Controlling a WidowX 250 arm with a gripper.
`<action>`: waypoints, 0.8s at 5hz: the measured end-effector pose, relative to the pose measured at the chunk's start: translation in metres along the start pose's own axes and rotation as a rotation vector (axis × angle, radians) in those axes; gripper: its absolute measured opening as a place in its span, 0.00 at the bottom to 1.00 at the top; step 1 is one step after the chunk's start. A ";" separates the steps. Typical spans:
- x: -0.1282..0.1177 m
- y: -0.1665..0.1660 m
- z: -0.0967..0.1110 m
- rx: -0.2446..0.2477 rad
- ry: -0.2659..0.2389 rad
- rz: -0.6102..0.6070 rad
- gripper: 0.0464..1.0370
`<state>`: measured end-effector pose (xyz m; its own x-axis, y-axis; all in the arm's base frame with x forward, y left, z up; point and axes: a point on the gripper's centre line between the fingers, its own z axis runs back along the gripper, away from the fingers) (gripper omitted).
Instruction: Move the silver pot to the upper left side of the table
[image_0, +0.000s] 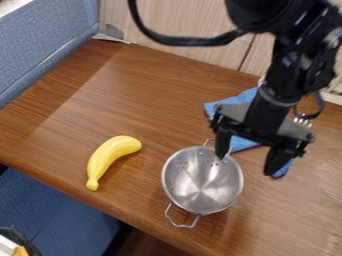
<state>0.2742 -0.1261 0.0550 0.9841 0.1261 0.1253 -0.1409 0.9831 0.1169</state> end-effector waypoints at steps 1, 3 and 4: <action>-0.007 0.003 -0.008 0.023 0.006 0.031 0.96; -0.016 -0.012 -0.037 0.039 0.038 0.022 0.96; -0.018 -0.027 -0.042 0.038 0.028 -0.008 0.91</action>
<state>0.2647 -0.1493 0.0086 0.9878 0.1224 0.0965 -0.1364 0.9784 0.1552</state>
